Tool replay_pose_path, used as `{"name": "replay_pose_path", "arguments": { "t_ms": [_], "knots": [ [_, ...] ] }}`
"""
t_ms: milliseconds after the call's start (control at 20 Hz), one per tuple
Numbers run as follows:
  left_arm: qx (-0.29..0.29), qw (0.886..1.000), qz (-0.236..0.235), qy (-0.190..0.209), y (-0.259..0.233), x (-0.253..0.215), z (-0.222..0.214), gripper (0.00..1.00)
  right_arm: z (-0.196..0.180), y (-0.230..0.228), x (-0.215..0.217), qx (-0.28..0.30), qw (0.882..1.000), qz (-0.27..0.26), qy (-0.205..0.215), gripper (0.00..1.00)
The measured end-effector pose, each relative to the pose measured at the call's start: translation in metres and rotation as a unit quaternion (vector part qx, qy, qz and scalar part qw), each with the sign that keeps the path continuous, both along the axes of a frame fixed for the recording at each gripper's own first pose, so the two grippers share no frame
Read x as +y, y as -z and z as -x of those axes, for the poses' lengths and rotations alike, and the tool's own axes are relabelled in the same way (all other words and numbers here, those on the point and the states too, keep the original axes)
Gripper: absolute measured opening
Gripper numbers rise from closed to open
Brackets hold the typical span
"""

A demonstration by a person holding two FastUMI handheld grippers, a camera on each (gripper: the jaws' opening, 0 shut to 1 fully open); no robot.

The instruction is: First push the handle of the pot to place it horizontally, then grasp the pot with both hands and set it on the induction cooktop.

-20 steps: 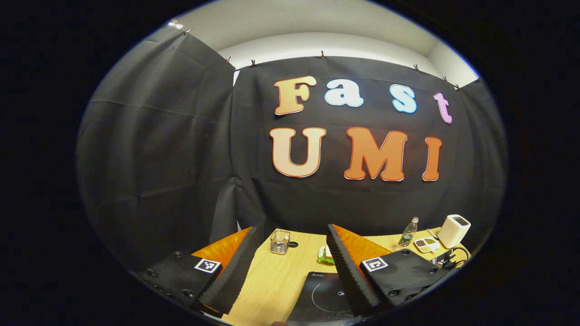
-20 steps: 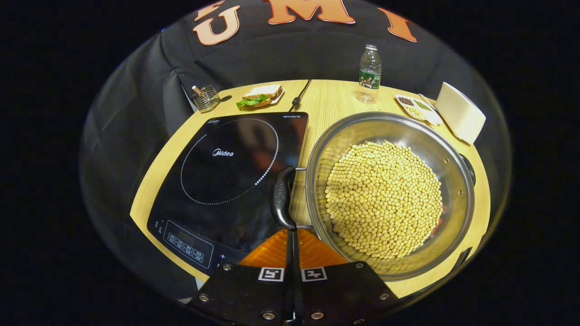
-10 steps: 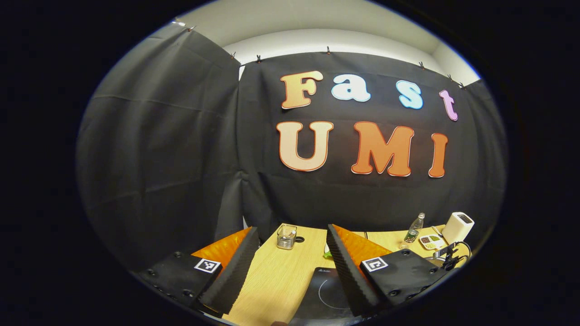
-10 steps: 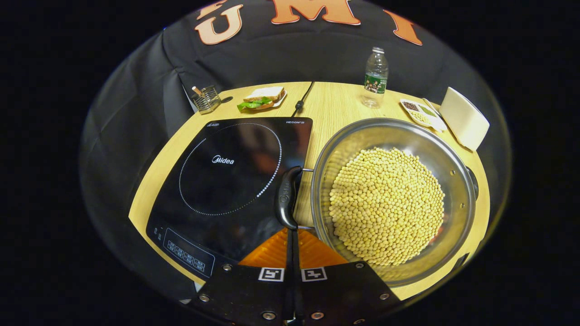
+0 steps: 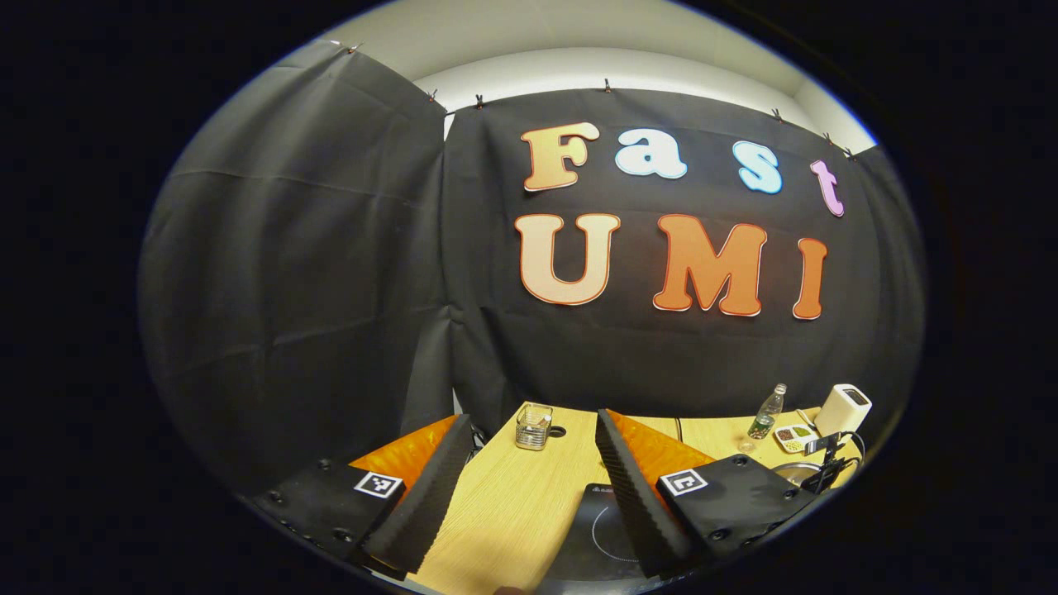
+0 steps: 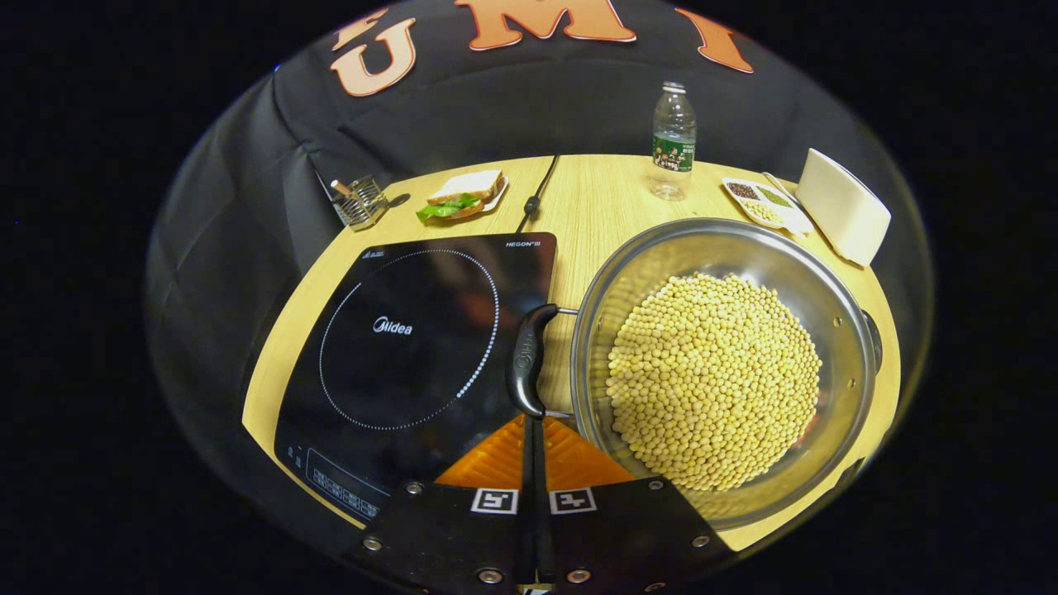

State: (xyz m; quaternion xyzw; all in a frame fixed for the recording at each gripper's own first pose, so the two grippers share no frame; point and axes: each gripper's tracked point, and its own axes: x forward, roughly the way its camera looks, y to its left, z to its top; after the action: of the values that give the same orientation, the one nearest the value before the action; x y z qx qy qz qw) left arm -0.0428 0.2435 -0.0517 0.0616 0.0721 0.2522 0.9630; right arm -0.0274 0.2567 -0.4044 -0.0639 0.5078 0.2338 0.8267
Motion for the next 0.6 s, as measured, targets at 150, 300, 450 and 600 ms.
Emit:
{"name": "replay_pose_path", "arguments": {
  "t_ms": [150,300,450,600],
  "knots": [
    [0.002,1.0,-0.002,-0.004,-0.001,0.001,0.0,0.98,-0.008,0.001,-0.001,-0.002,1.0,-0.004,0.018,0.0],
    [0.005,1.0,0.0,-0.007,0.001,0.0,0.0,0.98,-0.015,0.001,-0.005,-0.009,1.0,-0.002,0.025,0.0],
    [0.007,1.0,-0.006,-0.008,0.0,-0.004,0.002,0.98,-0.022,0.002,-0.009,-0.012,0.999,-0.004,0.031,0.0],
    [0.008,1.0,-0.003,-0.006,0.003,-0.015,0.001,0.98,-0.03,0.0,-0.009,-0.022,0.999,-0.014,0.03,0.0]
  ]
}}
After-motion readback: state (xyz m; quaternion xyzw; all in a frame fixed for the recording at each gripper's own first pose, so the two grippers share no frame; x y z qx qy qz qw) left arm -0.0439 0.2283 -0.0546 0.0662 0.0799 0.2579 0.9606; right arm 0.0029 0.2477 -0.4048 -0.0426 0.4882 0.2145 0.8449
